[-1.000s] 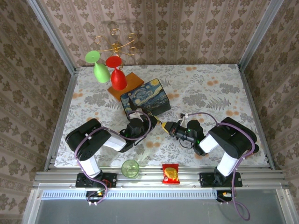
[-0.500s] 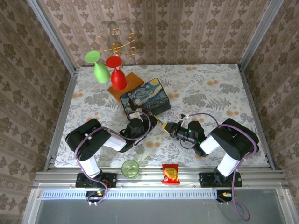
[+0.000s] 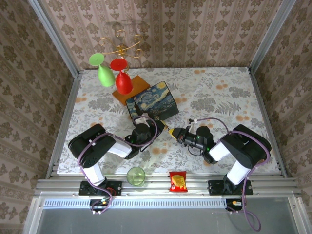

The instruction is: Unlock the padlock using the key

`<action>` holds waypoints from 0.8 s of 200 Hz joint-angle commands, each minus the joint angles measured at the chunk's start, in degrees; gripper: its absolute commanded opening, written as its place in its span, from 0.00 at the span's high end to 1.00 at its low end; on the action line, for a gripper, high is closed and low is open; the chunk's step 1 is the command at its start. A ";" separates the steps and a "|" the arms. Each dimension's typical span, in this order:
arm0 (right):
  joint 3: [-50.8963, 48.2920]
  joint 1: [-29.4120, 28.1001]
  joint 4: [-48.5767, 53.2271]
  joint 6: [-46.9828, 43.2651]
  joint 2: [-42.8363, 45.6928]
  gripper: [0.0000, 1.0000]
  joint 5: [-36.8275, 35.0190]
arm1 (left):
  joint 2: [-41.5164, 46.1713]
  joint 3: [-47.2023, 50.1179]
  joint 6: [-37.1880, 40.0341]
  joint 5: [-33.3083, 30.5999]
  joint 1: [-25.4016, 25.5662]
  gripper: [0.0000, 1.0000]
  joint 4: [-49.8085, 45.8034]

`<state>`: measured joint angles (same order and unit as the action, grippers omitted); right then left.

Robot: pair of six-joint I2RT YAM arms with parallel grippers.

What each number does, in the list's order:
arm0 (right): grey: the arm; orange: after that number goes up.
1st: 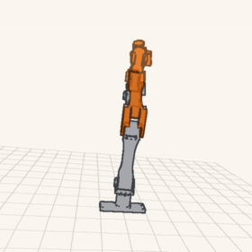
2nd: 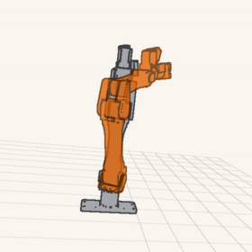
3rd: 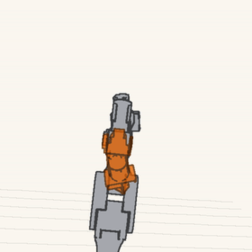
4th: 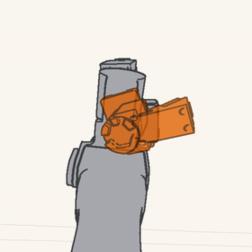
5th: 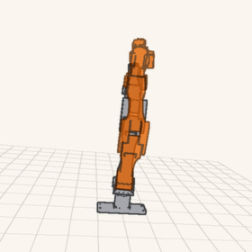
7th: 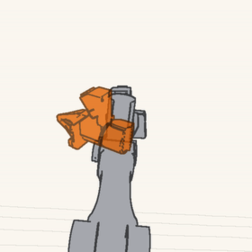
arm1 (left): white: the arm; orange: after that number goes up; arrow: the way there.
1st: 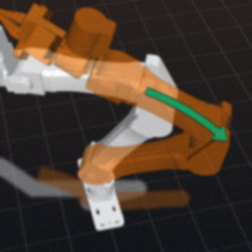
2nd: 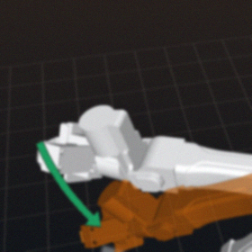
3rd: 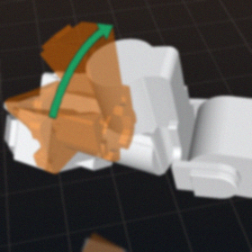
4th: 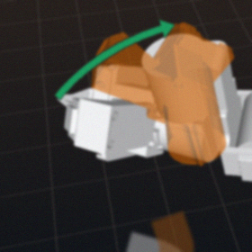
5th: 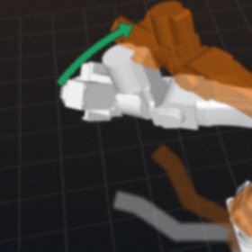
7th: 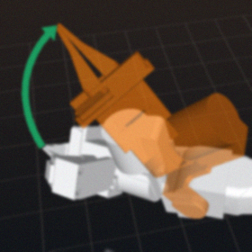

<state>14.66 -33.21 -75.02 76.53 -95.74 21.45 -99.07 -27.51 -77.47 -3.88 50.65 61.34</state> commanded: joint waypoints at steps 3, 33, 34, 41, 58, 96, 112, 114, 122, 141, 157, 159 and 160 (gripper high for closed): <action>1.14 -0.28 -0.77 -0.87 -0.29 1.00 0.05 | 3.44 -1.26 -0.49 0.23 0.47 1.00 5.08; 1.58 -0.38 -0.92 -0.44 -1.55 1.00 0.72 | 3.01 -1.05 -0.97 0.26 0.27 1.00 6.28; 1.55 -0.42 -0.92 -0.43 -1.55 1.00 0.71 | 2.96 -1.05 -1.03 0.31 0.26 1.00 6.26; 1.02 -0.49 -0.93 -0.81 -1.30 1.00 0.53 | 2.85 -1.06 -1.11 0.35 0.25 1.00 6.45; -0.26 -0.45 -0.90 -1.60 -0.37 1.00 0.09 | 2.78 -1.06 -1.21 0.28 0.31 1.00 6.51; 1.28 -0.32 -0.74 -1.56 -0.14 1.00 1.00 | 2.80 -1.50 -1.61 0.28 0.59 1.00 6.66; 1.52 -0.55 -0.95 -1.21 -1.31 1.00 1.05 | 2.94 -1.50 -1.67 0.41 0.59 1.00 6.86; 1.41 -0.54 -0.97 -1.21 -1.45 1.00 1.07 | 2.99 -1.43 -1.57 0.37 0.65 1.00 6.82; 0.94 -0.54 -0.92 -1.38 -1.70 1.00 0.81 | 3.23 -1.33 -1.55 0.36 0.63 1.00 6.52; 0.20 -0.37 -0.96 -1.82 -1.55 1.00 0.20 | 3.67 -1.06 -1.54 0.19 0.61 1.00 6.42; 0.42 -0.28 -0.94 -1.91 -1.25 1.00 0.26 | 3.50 -1.06 -1.87 0.14 0.77 1.00 6.91; 0.45 -0.23 -0.92 -1.91 -1.19 1.00 0.26 | 3.48 -1.06 -1.89 0.18 0.79 1.00 6.94; 0.46 -0.25 -0.92 -1.91 -1.19 1.00 0.26 | 3.46 -1.06 -1.89 0.18 0.82 1.00 7.08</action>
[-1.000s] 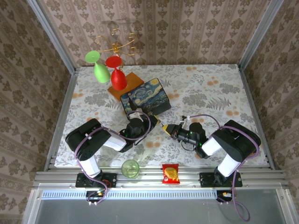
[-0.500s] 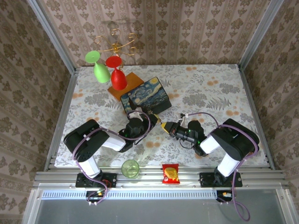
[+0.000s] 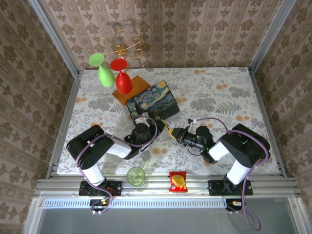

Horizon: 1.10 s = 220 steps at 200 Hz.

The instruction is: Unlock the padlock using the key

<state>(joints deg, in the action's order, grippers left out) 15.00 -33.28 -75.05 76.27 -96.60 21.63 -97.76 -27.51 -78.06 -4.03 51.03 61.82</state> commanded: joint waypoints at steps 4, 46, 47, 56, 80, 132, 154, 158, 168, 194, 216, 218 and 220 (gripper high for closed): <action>0.19 -0.21 -0.90 -1.65 -0.25 1.00 0.00 | 2.13 -1.06 -1.31 0.30 0.45 1.00 6.80; -0.12 0.81 -0.89 -1.51 0.13 1.00 0.28 | 1.77 -0.03 -1.83 -0.17 0.56 1.00 7.97; -0.14 0.87 -0.89 -1.49 0.20 1.00 0.36 | 1.73 0.03 -1.87 -0.18 0.52 1.00 7.97; -0.83 1.40 -0.89 -1.81 1.22 1.00 0.45 | 1.60 0.17 -1.90 -0.19 0.48 1.00 8.22; -1.82 2.49 -0.72 -2.16 3.51 1.00 1.46 | 1.27 0.00 -1.94 -0.02 0.56 1.00 8.11; -0.26 2.52 -0.94 -1.91 1.42 1.00 3.26 | 1.10 -0.54 -2.18 0.07 0.93 1.00 8.57; 0.11 2.56 -0.82 -2.24 2.29 1.00 3.39 | 1.37 -0.53 -2.12 0.17 0.97 1.00 8.42; 0.06 2.62 -0.83 -2.41 2.36 1.00 3.36 | 1.35 -0.59 -2.14 0.17 1.08 1.00 8.27; 0.18 2.62 -0.86 -2.35 2.64 1.00 3.53 | 1.34 -0.68 -2.12 0.19 1.07 1.00 8.48; 0.75 3.59 -0.70 -4.84 1.92 1.00 7.41 | 1.31 -1.05 -2.03 0.38 1.31 1.00 8.41; -0.66 8.45 0.20 -12.39 1.64 1.00 18.03 | 1.79 -0.94 -1.58 0.54 1.35 1.00 7.62; -0.89 8.79 0.19 -12.86 1.67 1.00 18.78 | 1.83 -0.90 -1.64 0.52 1.36 1.00 7.55; -1.11 9.20 0.19 -13.29 1.61 1.00 19.46 | 1.86 -0.84 -1.54 0.52 1.40 1.00 7.64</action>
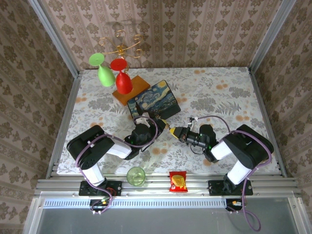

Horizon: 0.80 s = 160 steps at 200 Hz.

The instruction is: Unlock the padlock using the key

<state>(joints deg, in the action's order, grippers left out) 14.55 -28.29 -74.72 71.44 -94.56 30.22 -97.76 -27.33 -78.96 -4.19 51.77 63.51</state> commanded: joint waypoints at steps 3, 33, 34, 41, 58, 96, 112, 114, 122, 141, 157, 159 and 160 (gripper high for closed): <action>-0.92 4.73 -0.10 -9.03 -0.51 1.00 11.78 | 1.92 -0.90 -0.59 0.67 0.66 1.00 5.85; -1.39 5.70 0.93 -12.84 -0.58 1.00 15.83 | 1.60 -0.71 -0.50 0.24 0.89 1.00 6.64; -1.37 5.70 0.91 -12.96 -0.64 1.00 16.01 | 1.60 -0.71 -0.50 0.28 0.89 1.00 6.68; -0.93 5.79 0.77 -13.66 -0.88 1.00 17.32 | 1.33 -0.88 -0.50 0.36 0.92 1.00 7.03; 0.37 5.95 2.08 -15.09 -1.08 1.00 18.93 | 0.87 -0.97 -0.72 0.65 0.92 1.00 7.54; 1.28 6.06 -0.14 -12.01 -2.45 1.00 17.25 | 0.09 -0.60 -1.91 0.93 0.84 1.00 9.73; 1.52 5.76 -0.70 -10.53 -2.21 1.00 16.71 | 0.24 -0.88 -1.77 1.28 0.80 1.00 9.69; 1.60 5.76 -0.72 -10.31 -2.16 1.00 16.78 | 0.27 -0.88 -1.87 1.28 0.84 1.00 9.68; 1.79 5.71 -0.69 -9.49 -1.53 1.00 17.05 | 0.45 -0.88 -1.78 1.29 0.80 1.00 9.71; 1.05 5.86 -0.54 -9.06 1.87 1.00 16.83 | 0.94 -0.72 -1.55 1.20 0.75 1.00 9.62; 0.31 6.23 -0.32 -8.82 4.75 1.00 16.28 | 0.88 -0.75 -1.72 1.20 0.77 1.00 9.66; 0.24 6.30 -0.27 -8.74 5.01 1.00 16.28 | 0.85 -0.76 -1.83 1.20 0.72 1.00 9.70; 0.23 6.31 -0.26 -8.71 5.05 1.00 16.28 | 0.83 -0.78 -1.87 1.20 0.71 1.00 9.70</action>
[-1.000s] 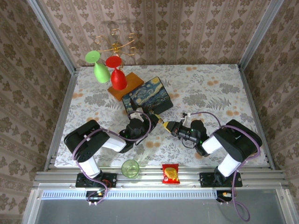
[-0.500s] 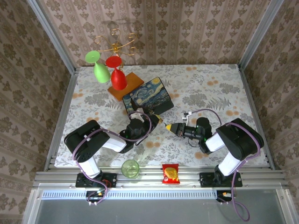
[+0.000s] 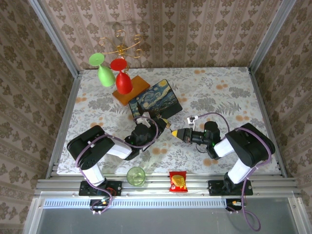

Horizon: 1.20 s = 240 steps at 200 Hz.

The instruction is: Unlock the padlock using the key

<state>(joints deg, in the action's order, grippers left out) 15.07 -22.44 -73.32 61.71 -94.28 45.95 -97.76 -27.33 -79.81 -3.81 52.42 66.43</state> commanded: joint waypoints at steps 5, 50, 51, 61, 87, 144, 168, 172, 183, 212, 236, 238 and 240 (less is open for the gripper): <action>-0.30 0.54 -1.70 1.29 5.06 1.00 0.54 | 0.83 -0.87 -1.04 0.90 0.06 1.00 6.73; 0.48 0.55 -1.83 1.86 4.34 1.00 0.76 | 1.35 -1.42 -1.04 0.94 0.22 1.00 7.01; 0.48 0.55 -1.87 1.84 4.31 1.00 0.78 | 1.34 -1.41 -1.13 0.93 0.22 1.00 6.98; 0.42 0.55 -1.88 1.75 4.27 1.00 0.55 | 1.48 -1.17 -1.28 0.91 0.14 1.00 7.03; 0.14 0.54 -1.84 1.45 4.03 1.00 0.36 | 1.71 -0.88 -1.37 0.75 -0.10 1.00 7.04; -0.61 0.63 -1.85 0.81 3.52 1.00 0.63 | 2.08 -1.58 -0.62 0.50 0.18 1.00 6.69; -0.99 0.62 -1.86 0.44 3.47 1.00 0.04 | 2.18 -1.58 -0.83 0.40 0.08 1.00 6.69; -1.01 0.64 -1.78 0.34 3.38 1.00 0.06 | 2.14 -1.63 -0.86 0.39 0.09 1.00 6.69; -1.02 0.72 -1.81 0.19 3.15 1.00 0.12 | 2.21 -1.58 -1.06 0.32 -0.04 1.00 6.69; -0.65 0.73 -1.88 -0.01 2.22 1.00 0.41 | 2.31 -2.11 -1.03 0.69 0.11 1.00 6.43; 0.12 0.73 -1.85 0.30 2.32 1.00 0.64 | 2.11 -2.47 -1.17 0.66 0.39 1.00 6.51; 0.18 0.66 -1.83 0.33 2.32 1.00 0.63 | 2.13 -2.47 -1.21 0.65 0.42 1.00 6.51; 0.21 0.71 -1.83 0.38 2.32 1.00 0.63 | 2.09 -2.46 -1.29 0.65 0.43 1.00 6.56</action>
<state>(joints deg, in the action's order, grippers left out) 14.61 -22.11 -73.97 62.98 -91.42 45.91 -97.76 -27.44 -80.03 -3.64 52.42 66.46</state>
